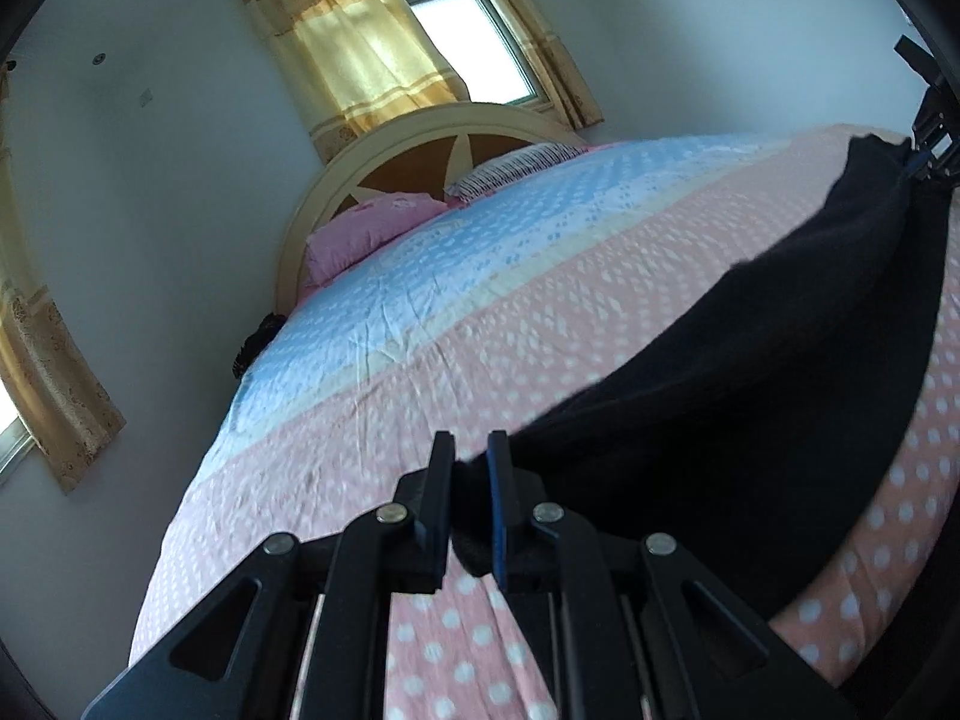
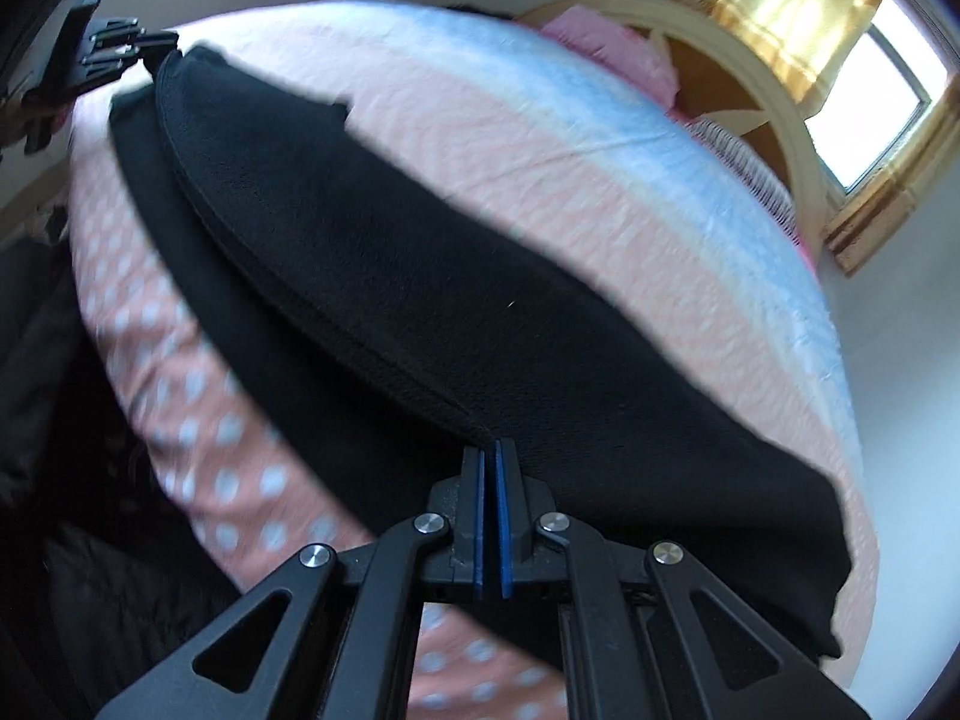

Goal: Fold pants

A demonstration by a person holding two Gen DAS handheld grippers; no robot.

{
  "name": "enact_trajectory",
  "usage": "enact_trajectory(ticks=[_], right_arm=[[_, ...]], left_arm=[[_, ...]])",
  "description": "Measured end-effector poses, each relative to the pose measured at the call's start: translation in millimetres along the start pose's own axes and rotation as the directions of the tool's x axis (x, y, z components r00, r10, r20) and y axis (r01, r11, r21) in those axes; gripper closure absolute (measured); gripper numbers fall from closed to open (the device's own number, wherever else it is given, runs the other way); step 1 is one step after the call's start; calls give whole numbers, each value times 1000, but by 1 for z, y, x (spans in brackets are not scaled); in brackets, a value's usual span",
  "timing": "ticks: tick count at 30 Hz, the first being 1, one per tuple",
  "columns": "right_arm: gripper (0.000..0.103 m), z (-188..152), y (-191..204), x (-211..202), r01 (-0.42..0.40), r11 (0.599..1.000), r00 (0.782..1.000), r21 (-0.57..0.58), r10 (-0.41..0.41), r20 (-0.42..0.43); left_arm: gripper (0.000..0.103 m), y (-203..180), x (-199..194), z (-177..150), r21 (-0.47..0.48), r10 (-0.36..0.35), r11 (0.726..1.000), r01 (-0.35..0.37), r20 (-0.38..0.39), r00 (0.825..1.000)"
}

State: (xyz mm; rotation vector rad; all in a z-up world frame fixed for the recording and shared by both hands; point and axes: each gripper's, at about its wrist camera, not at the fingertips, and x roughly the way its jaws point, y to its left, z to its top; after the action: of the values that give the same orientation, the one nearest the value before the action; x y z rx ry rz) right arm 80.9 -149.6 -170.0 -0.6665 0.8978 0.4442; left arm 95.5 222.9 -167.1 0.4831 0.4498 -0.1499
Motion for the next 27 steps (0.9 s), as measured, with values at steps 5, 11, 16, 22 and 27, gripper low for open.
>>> enact_trajectory(ticks=[5,11,16,22,27], right_arm=[[100,-3,-6,-6,-21,998,1000,51,20,10],[100,-10,-10,-8,-41,998,999,51,40,20],[99,-9,-10,-5,-50,997,998,57,48,37],[99,-8,-9,-4,-40,997,998,60,38,43],[99,-9,-10,-5,-44,997,998,71,40,51]], left_arm=[[89,-13,-6,-22,-2,-6,1000,6,-37,999],[81,-5,-18,-25,23,-4,1000,5,-51,999],[68,11,-31,-44,53,42,998,-36,-105,994],[68,57,-34,-51,-225,-52,974,17,-152,987],[65,66,-7,-29,-458,-273,866,201,-96,957]])
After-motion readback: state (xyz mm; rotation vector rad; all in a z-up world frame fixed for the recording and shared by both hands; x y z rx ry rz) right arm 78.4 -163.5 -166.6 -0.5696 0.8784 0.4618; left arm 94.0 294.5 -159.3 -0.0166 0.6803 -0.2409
